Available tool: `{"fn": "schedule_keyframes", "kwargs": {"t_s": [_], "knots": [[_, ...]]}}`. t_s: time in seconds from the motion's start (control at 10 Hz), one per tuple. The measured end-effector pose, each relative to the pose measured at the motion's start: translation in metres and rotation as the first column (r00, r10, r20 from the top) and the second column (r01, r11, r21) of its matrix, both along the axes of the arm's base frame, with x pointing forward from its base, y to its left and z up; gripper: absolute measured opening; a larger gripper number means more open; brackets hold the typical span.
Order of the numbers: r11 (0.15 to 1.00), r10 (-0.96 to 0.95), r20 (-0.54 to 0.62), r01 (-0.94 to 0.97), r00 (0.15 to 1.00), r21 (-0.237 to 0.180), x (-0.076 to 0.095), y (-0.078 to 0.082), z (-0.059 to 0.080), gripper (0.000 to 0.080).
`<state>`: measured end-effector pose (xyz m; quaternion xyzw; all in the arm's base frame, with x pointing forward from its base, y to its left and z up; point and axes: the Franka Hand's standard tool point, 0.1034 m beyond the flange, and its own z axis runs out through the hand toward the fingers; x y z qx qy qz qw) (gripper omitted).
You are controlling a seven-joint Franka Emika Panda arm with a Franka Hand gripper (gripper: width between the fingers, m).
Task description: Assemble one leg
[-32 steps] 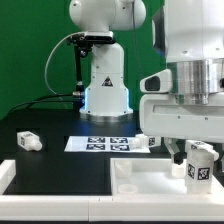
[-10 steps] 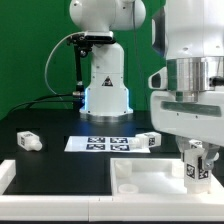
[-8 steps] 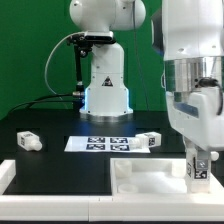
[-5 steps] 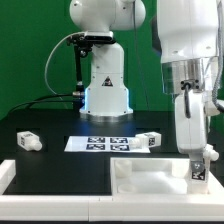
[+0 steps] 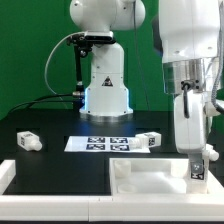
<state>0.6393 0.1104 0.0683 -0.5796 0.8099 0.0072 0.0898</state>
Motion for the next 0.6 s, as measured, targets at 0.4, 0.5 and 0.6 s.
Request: {"fn": "schedule_keyframes", "kwargs": {"t_s": [0.4,0.5,0.6], "knots": [[0.993,0.116,0.066,-0.117,0.991,0.015,0.002,0.004,0.053,0.0644],[0.993,0.117,0.071,-0.118,0.991,0.015,0.004,0.004,0.055,0.0648],[0.993,0.120,0.065,-0.121,0.991,0.013,0.002,0.004,0.051,0.0648]]}}
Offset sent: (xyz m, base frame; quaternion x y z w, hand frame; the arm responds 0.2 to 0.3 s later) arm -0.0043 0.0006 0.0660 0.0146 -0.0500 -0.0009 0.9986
